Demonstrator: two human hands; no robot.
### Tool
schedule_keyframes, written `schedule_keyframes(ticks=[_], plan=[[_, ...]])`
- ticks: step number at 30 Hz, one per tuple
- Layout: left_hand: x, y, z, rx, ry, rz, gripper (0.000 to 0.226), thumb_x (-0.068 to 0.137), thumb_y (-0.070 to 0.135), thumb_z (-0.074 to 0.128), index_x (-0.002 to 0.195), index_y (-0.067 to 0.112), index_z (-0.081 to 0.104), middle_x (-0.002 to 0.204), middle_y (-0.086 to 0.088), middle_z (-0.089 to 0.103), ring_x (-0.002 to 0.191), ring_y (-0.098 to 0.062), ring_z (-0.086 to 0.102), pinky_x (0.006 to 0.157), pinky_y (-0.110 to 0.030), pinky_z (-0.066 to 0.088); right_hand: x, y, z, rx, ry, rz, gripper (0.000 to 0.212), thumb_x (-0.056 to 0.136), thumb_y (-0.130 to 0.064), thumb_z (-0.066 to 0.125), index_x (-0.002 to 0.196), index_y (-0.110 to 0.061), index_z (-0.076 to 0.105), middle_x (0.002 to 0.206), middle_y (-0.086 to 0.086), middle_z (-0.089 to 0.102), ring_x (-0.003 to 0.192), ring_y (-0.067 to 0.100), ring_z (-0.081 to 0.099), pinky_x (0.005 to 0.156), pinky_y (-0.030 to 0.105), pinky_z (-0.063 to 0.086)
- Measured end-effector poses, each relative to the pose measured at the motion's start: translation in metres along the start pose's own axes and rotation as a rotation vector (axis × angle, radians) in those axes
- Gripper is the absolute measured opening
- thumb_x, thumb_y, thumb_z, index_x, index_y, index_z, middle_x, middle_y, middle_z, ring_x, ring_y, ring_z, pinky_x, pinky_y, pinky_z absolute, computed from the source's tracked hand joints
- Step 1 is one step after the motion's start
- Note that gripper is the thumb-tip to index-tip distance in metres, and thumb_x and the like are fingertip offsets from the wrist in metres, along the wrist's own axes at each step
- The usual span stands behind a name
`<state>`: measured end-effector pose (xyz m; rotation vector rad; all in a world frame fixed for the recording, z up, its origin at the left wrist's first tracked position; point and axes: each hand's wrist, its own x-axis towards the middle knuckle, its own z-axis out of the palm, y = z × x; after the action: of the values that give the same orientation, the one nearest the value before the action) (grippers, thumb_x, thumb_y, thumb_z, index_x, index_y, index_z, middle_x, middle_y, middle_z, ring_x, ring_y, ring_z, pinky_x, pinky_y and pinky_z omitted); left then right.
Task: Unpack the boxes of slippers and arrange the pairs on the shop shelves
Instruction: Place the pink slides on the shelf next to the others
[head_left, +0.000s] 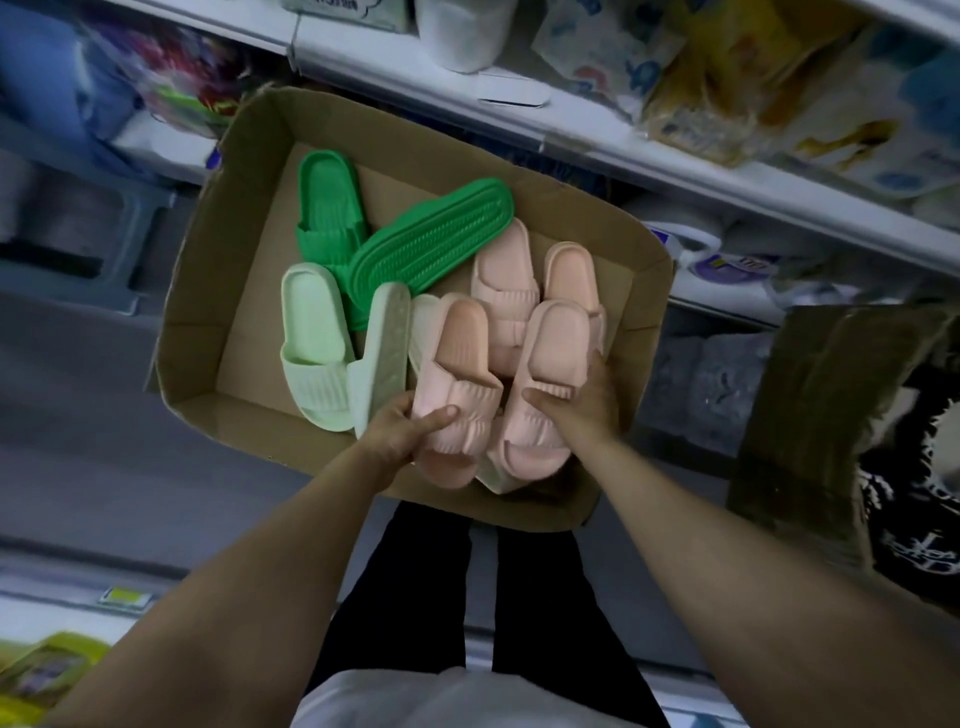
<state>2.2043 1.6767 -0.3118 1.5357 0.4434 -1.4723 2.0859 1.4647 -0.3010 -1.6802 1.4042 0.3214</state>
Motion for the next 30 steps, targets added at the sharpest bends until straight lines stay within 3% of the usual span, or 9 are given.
schedule_keyframes(ticks=[3, 5, 9, 11, 15, 19, 23, 27, 30], plan=[[-0.001, -0.001, 0.000, 0.031, 0.003, 0.018, 0.082, 0.053, 0.053, 0.090, 0.122, 0.018, 0.064, 0.112, -0.006, 0.074, 0.106, -0.032, 0.069, 0.093, -0.059, 0.053, 0.001, -0.003, 0.004, 0.112, -0.076, 0.180, 0.116, 0.061, -0.044, 0.094, 0.152, -0.020, 0.027, 0.147, 0.001, 0.048, 0.131, 0.025, 0.050, 0.106, 0.036, 0.044], [-0.003, 0.000, -0.001, 0.049, 0.010, 0.027, 0.082, 0.053, 0.056, 0.090, 0.123, 0.021, 0.065, 0.112, -0.005, 0.074, 0.106, -0.031, 0.069, 0.093, -0.059, 0.054, 0.001, -0.003, 0.003, 0.081, -0.118, 0.286, 0.129, 0.040, -0.061, 0.093, 0.149, -0.018, 0.037, 0.143, 0.000, 0.053, 0.127, 0.024, 0.054, 0.106, 0.040, 0.048], [-0.012, 0.007, -0.002, 0.072, 0.014, 0.056, 0.066, 0.064, 0.057, 0.085, 0.120, 0.028, 0.066, 0.114, -0.001, 0.074, 0.109, -0.027, 0.068, 0.096, -0.052, 0.054, -0.003, 0.005, -0.007, 0.181, -0.170, 0.362, 0.091, 0.049, -0.049, 0.097, 0.127, -0.018, 0.061, 0.124, -0.001, 0.066, 0.111, 0.022, 0.062, 0.098, 0.039, 0.053], [-0.022, 0.014, 0.004, 0.097, 0.003, 0.117, 0.047, 0.081, 0.048, 0.078, 0.123, 0.031, 0.064, 0.118, -0.001, 0.072, 0.111, -0.025, 0.066, 0.096, -0.046, 0.054, -0.012, 0.006, -0.016, 0.226, -0.131, 0.334, 0.091, 0.050, -0.047, 0.097, 0.127, -0.018, 0.060, 0.123, -0.001, 0.066, 0.109, 0.021, 0.063, 0.095, 0.038, 0.054], [-0.042, 0.028, 0.026, 0.224, 0.035, 0.303, 0.059, 0.094, 0.048, 0.063, 0.148, 0.033, 0.045, 0.139, 0.009, 0.053, 0.127, -0.014, 0.053, 0.109, -0.034, 0.042, -0.040, 0.009, -0.040, 0.307, -0.076, 0.240, 0.097, 0.055, -0.049, 0.095, 0.134, -0.014, 0.050, 0.127, 0.000, 0.062, 0.112, 0.022, 0.062, 0.096, 0.039, 0.054], [-0.063, 0.042, 0.063, 0.277, 0.084, 0.406, 0.059, 0.079, 0.074, 0.063, 0.134, 0.059, 0.049, 0.136, 0.011, 0.058, 0.124, -0.010, 0.055, 0.111, -0.035, 0.041, -0.064, 0.016, -0.082, 0.459, -0.015, 0.121, 0.086, 0.064, -0.039, 0.093, 0.135, -0.022, 0.048, 0.126, -0.004, 0.062, 0.111, 0.019, 0.061, 0.096, 0.041, 0.053], [-0.095, 0.050, 0.129, 0.253, -0.007, 0.560, 0.058, 0.094, 0.043, 0.065, 0.147, 0.038, 0.045, 0.139, 0.008, 0.056, 0.120, -0.008, 0.056, 0.106, -0.027, 0.042, -0.087, 0.038, -0.147, 0.598, 0.064, 0.047, 0.088, 0.063, -0.037, 0.093, 0.139, -0.025, 0.048, 0.129, -0.007, 0.063, 0.113, 0.017, 0.061, 0.096, 0.042, 0.053], [-0.134, 0.041, 0.209, 0.315, -0.116, 0.680, 0.084, 0.073, 0.050, 0.084, 0.146, 0.042, 0.042, 0.138, 0.009, 0.059, 0.126, -0.011, 0.057, 0.108, -0.040, 0.046, -0.125, 0.082, -0.227, 0.783, 0.148, -0.119, 0.074, 0.066, -0.029, 0.091, 0.130, -0.018, 0.056, 0.123, 0.002, 0.069, 0.107, 0.019, 0.068, 0.097, 0.043, 0.055], [-0.174, 0.026, 0.285, 0.280, -0.202, 0.798, 0.068, 0.080, 0.018, 0.082, 0.132, 0.047, 0.049, 0.125, 0.014, 0.063, 0.115, -0.002, 0.062, 0.092, -0.025, 0.053, -0.162, 0.121, -0.299, 0.907, 0.206, -0.210, 0.070, 0.074, -0.015, 0.087, 0.135, -0.014, 0.054, 0.124, 0.007, 0.069, 0.107, 0.021, 0.068, 0.097, 0.042, 0.055]])
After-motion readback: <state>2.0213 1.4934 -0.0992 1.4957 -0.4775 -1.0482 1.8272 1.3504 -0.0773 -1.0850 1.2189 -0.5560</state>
